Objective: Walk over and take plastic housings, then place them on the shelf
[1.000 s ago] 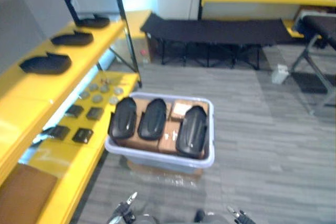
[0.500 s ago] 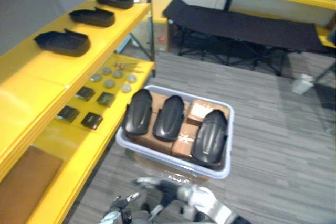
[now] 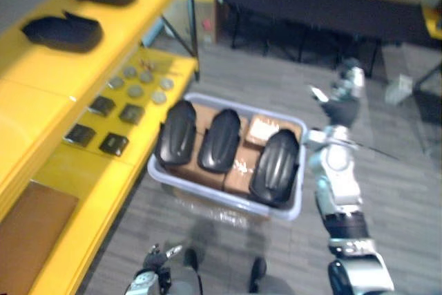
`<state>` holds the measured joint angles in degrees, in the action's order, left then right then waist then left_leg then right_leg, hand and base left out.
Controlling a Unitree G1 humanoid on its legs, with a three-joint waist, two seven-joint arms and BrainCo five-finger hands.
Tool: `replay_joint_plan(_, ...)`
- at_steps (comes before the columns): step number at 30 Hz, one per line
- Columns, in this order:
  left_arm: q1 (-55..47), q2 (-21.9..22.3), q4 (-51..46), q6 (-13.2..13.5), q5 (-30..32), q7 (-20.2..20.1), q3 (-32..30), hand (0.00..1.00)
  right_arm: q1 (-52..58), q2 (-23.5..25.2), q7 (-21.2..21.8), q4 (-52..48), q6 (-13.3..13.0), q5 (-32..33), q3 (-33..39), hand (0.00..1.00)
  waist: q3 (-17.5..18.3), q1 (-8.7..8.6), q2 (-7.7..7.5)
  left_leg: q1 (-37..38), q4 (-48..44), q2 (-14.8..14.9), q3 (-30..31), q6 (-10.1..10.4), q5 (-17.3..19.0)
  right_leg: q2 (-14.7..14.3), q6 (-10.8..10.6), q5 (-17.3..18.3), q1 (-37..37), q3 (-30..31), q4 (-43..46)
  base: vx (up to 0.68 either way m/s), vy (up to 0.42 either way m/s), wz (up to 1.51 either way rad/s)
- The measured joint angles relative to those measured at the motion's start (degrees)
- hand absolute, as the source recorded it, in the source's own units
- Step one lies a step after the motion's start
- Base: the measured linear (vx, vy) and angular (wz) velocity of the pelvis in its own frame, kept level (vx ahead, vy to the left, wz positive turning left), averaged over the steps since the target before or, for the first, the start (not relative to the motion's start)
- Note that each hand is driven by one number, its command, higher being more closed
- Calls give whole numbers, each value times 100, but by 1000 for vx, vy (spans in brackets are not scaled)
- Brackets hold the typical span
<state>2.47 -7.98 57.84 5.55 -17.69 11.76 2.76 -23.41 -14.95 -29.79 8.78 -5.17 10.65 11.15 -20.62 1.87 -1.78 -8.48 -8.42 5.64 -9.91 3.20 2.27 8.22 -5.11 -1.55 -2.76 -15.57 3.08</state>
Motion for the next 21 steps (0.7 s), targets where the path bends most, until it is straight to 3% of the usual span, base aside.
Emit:
replay_joint_plan(3, 61, -84, -212, 201, -45, 298, -59, 0, -87, -313, -163, 642, -3, 223, 380, 0, -391, 25, -11, -337, -341, 126, 52, 15, 72, -97, 14, -39, -172, -36, 72, -20, -34, 3)
replay_joint_plan(7, 97, -144, -242, 207, -109, 356, -156, 0, -713, -918, -161, 1768, -86, 442, 425, 0, -413, 70, 20, -898, -740, 157, 172, -27, 202, -111, 15, -39, -537, -98, 171, 5, 25, 12)
replay_joint_plan(10, 200, -103, -29, 201, -602, 355, -149, 0, -1290, -1608, -161, 2481, -115, 446, 381, 0, -542, 143, 229, -1280, -1129, 116, 393, -104, 324, -82, 11, -20, -738, -167, 383, -16, 71, 24)
replay_joint_plan(14, 200, -1, 89, 177, -896, 261, -138, 0, -1675, -2177, -84, 3263, -92, 632, 331, 0, -682, 293, 489, -1669, -1493, -69, 555, -253, 422, 137, -78, 179, -1040, -198, 808, -35, 133, 25)
replay_joint_plan(21, 205, -16, 188, -62, -1607, 19, -133, 0, -1831, -2263, 390, 4143, 207, 871, 55, 0, -743, 363, 623, -1996, -1763, -189, 622, -341, 490, 287, -142, 250, -1332, -170, 1100, -48, 77, 7)
